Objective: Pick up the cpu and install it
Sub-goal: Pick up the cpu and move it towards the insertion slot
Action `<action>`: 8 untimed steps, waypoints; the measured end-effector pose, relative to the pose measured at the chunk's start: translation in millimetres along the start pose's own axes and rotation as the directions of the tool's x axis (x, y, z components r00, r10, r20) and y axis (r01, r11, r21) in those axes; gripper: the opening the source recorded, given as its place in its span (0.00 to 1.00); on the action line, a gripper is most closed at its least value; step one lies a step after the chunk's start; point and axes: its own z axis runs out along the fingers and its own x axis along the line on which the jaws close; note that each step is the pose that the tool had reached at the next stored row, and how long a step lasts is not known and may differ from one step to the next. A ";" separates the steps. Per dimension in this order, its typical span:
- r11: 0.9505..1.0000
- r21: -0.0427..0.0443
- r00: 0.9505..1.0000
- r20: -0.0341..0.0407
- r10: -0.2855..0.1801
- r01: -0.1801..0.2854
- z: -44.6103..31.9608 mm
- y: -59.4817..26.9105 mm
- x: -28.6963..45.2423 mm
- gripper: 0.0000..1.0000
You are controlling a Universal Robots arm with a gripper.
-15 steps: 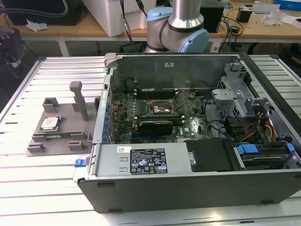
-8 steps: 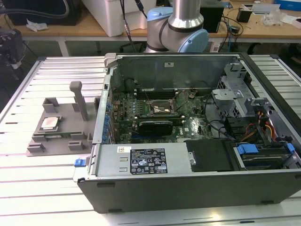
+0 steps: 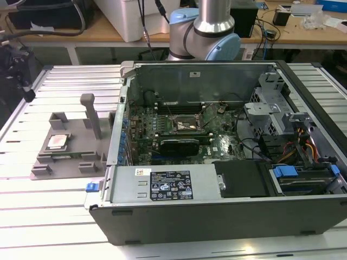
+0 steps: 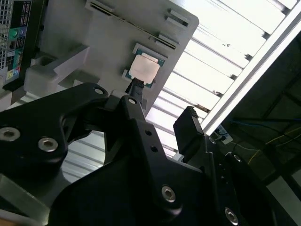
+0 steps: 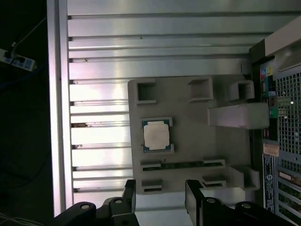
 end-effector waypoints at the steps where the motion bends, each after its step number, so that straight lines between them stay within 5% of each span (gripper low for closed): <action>1: 1.000 0.000 1.000 0.000 0.000 0.000 1.9 0.0 0.0 0.54; 8: 1.000 0.000 1.000 -0.001 -0.001 0.001 21.1 -0.1 0.1 0.54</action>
